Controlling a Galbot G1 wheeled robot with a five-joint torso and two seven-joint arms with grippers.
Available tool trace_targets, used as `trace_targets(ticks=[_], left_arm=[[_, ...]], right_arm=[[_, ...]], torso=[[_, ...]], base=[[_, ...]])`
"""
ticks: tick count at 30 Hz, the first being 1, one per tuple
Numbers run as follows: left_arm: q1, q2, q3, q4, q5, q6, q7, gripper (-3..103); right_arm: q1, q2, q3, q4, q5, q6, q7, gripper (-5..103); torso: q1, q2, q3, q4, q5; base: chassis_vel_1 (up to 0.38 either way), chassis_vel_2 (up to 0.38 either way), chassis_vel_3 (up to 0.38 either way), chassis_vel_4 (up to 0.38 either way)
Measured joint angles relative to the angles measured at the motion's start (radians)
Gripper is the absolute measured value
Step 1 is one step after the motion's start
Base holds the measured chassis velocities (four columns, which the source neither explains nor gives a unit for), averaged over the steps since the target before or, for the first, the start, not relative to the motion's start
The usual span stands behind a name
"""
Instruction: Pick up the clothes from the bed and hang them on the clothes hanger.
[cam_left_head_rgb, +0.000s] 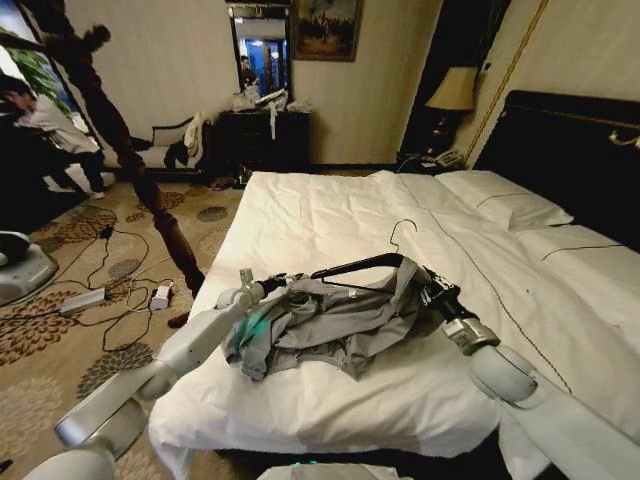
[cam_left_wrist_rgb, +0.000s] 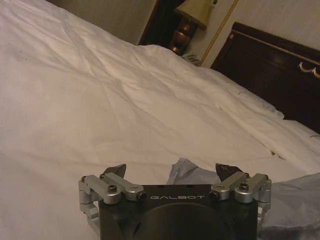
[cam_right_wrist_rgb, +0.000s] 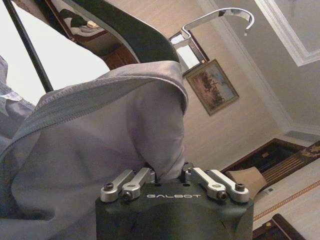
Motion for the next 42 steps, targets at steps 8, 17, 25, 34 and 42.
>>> trace_targets(ticks=[8,17,25,34,42], left_arm=[[-0.047,-0.017,0.071,0.059,0.02,0.012,0.002,88],[-0.057,-0.043,0.1,0.081,0.035,-0.004,0.033,55],[-0.059,-0.058,0.087,0.117,0.049,-0.025,0.056,22],[-0.056,-0.044,0.086,0.108,0.057,-0.043,0.072,0],[-0.052,-0.005,0.072,0.031,0.048,-0.048,0.054,0]], right_arm=[[0.007,0.001,0.005,0.004,0.004,0.0,0.004,19],[0.016,0.003,0.006,0.0,0.013,0.0,0.004,19],[0.003,0.01,0.004,0.002,-0.002,0.003,0.004,19],[0.003,0.013,0.0,0.001,-0.002,0.005,0.004,19],[0.001,0.017,-0.006,-0.002,-0.006,0.007,0.005,19]], torso=[[0.0,0.0,0.0,-0.0001,0.0],[0.0,0.0,0.0,-0.0003,0.0001],[0.0,0.0,0.0,-0.0002,0.0001],[0.0,0.0,0.0,-0.0001,0.0],[0.0,0.0,0.0,-0.0002,-0.0001]], base=[[0.0,0.0,0.0,0.0],[0.0,0.0,0.0,0.0],[0.0,0.0,0.0,0.0],[0.0,0.0,0.0,0.0],[0.0,0.0,0.0,0.0]])
